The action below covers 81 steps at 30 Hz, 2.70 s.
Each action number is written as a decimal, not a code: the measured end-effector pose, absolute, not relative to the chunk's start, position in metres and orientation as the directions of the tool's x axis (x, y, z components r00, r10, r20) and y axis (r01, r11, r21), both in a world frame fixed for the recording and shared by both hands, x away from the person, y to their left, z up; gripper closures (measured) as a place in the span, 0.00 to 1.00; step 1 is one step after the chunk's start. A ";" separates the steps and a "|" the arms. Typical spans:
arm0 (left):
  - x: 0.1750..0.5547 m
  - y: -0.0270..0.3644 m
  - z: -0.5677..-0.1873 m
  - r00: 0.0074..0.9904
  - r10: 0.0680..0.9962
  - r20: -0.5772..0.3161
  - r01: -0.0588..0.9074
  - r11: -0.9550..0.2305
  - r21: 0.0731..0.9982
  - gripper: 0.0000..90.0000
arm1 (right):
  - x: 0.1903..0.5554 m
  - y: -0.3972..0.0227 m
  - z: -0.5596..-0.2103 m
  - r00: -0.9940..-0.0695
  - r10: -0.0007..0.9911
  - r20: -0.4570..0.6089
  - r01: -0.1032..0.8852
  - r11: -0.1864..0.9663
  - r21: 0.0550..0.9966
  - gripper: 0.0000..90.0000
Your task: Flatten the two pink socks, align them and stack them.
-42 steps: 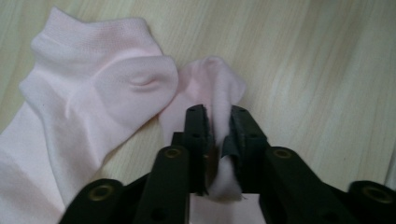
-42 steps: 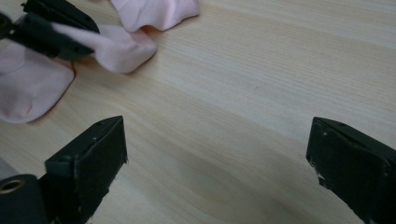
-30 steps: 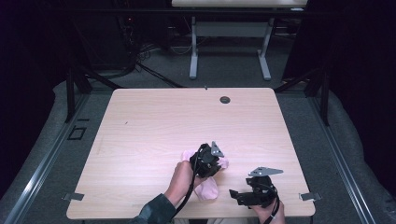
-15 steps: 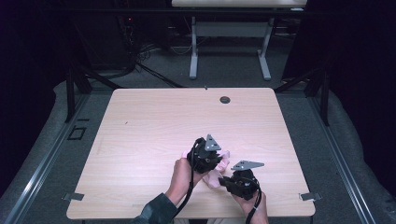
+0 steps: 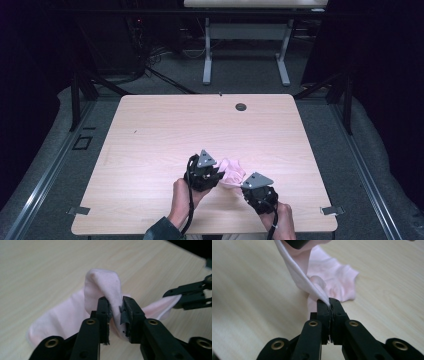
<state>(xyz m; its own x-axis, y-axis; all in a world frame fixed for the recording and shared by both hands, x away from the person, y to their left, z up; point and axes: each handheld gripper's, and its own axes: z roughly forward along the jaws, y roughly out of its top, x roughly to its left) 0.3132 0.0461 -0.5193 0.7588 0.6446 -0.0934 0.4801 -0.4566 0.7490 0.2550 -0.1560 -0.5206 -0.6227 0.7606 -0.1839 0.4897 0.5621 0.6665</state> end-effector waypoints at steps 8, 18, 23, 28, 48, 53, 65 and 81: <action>0.285 0.081 -0.547 0.714 0.693 -0.100 0.549 -0.466 0.694 0.54 | 0.243 -0.147 -0.540 -0.746 0.658 -0.099 0.478 0.634 0.607 0.84; 0.268 0.133 -0.528 0.657 0.738 -0.151 0.582 -0.370 0.724 0.26 | 0.246 -0.179 -0.526 -0.791 0.606 0.084 0.504 0.569 0.649 0.49; 0.277 0.137 -0.537 0.635 0.754 -0.166 0.630 -0.381 0.677 0.36 | 0.263 -0.183 -0.525 -0.734 0.672 0.100 0.561 0.517 0.647 0.54; 0.281 0.130 -0.556 0.635 0.753 -0.171 0.668 -0.425 0.611 0.49 | 0.275 -0.166 -0.540 -0.711 0.698 0.085 0.598 0.536 0.596 0.61; 0.270 0.118 -0.566 0.666 0.742 -0.079 0.621 -0.494 0.608 0.98 | 0.276 -0.155 -0.562 -0.700 0.709 0.088 0.618 0.540 0.571 0.95; 0.259 0.119 -0.565 0.657 0.751 -0.062 0.603 -0.475 0.640 0.98 | 0.274 -0.162 -0.557 -0.692 0.717 0.081 0.616 0.529 0.584 0.95; 0.239 0.115 -0.568 0.649 0.759 -0.050 0.576 -0.447 0.685 0.97 | 0.277 -0.173 -0.550 -0.709 0.703 0.061 0.602 0.557 0.572 0.95; 0.241 0.118 -0.569 0.647 0.759 -0.073 0.594 -0.442 0.673 0.47 | 0.280 -0.181 -0.553 -0.716 0.695 0.070 0.610 0.574 0.546 0.74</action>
